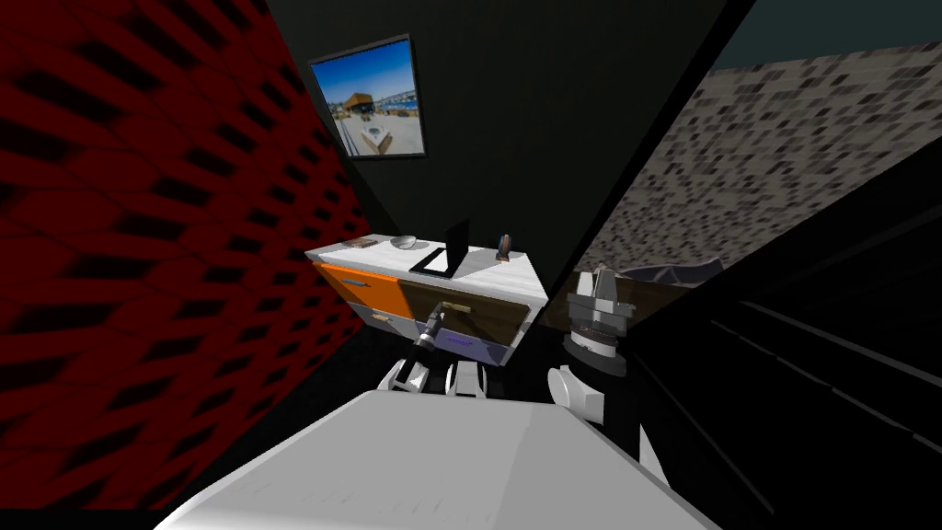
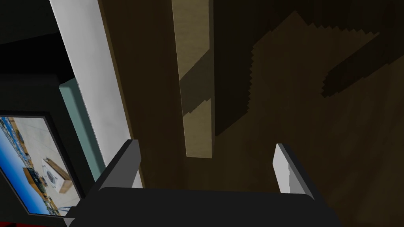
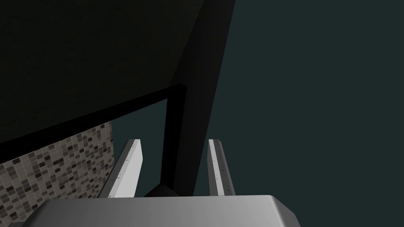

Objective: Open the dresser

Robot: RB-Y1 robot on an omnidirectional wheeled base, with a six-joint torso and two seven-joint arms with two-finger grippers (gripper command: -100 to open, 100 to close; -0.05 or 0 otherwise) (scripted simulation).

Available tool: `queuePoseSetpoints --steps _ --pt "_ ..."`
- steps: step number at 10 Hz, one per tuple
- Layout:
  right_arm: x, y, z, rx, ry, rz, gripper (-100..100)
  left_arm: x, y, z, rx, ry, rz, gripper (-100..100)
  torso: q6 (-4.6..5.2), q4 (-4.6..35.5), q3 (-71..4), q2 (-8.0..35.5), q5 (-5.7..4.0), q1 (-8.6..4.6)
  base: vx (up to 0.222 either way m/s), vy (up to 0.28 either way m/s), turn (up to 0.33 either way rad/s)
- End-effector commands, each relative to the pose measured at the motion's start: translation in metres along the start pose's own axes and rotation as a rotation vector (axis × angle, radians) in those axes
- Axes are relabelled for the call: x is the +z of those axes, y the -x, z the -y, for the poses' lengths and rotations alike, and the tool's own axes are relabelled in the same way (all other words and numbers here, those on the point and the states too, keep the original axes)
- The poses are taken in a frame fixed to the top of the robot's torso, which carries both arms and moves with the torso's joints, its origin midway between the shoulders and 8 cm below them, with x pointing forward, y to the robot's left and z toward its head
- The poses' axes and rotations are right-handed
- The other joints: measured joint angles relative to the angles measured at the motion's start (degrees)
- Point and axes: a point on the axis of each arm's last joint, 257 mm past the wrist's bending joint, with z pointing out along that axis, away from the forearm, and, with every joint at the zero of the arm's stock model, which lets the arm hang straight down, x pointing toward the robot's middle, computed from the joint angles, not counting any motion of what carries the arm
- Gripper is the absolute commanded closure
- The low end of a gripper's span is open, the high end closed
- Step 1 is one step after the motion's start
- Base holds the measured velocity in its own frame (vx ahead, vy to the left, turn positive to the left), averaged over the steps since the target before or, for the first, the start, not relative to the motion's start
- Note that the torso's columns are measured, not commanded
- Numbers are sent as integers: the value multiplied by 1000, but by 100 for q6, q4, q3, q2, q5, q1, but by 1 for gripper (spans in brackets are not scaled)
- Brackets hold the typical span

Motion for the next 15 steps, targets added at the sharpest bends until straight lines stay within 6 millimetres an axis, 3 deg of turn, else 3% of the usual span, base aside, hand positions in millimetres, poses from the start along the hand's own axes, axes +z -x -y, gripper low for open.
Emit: queuePoseSetpoints --steps 1,4,5,11,12,15 --pt "0 0 0 0 0 0 0 9 -11 4 -34 9 4 -100 0 -3 -5 -9 1 4 -38 -26 -4" --pt "0 0 0 0 0 0 0 13 -6 6 -20 5 1 -100 -1 -9 -21 -35 3 11 17 -12 -4" --pt "0 0 0 0 0 0 0 14 -6 7 -20 7 1 100 -2 -8 -16 -23 3 11 0 0 0" --pt "0 0 0 0 0 0 0 9 -9 13 -20 2 -10 100 -1 -5 -11 -18 3 11 -151 24 21" --pt "0 0 0 0 0 0 0 10 -6 11 -15 6 -10 -100 0 -13 -30 -50 1 2 46 -24 -33" --pt "0 0 0 0 0 0 0 12 -1 6 -15 18 -6 -100 -1 -16 -34 -53 0 3 157 -42 -15"
